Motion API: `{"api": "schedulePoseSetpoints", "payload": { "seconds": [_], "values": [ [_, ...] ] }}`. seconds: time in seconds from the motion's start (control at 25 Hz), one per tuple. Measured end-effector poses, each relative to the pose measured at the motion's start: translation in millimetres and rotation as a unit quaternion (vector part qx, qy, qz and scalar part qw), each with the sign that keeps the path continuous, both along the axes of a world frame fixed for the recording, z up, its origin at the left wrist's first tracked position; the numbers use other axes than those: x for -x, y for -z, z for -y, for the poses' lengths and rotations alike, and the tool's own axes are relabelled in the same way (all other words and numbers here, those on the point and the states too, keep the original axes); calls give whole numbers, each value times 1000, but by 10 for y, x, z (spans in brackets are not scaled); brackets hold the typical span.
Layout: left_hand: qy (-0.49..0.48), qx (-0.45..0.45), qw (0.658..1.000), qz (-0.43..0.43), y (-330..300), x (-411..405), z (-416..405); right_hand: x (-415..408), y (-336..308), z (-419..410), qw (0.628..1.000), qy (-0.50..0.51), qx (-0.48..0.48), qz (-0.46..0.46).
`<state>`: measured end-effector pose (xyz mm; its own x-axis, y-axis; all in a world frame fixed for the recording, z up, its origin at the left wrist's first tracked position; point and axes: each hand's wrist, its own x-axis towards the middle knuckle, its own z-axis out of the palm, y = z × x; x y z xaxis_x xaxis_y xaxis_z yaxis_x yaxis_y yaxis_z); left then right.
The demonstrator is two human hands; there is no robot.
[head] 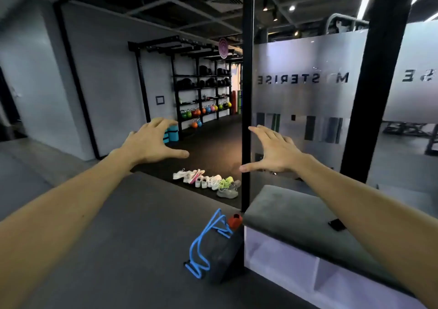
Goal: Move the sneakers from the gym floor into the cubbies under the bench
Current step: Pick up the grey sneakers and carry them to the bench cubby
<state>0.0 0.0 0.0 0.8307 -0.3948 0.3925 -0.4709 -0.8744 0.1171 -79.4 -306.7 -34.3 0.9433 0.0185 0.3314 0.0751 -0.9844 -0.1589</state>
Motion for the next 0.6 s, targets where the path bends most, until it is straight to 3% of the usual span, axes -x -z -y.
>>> {"api": "schedulePoseSetpoints", "payload": {
  "seconds": [0.28,0.6],
  "values": [
    [-11,-22,1000,9,-19,-651,-1404,-799,95,-1287,1000,-6,-9,-7],
    [-23,-18,1000,-9,144,-1866,-2211,-1985,217,-1863,999,14,-22,-19]
  ]
}}
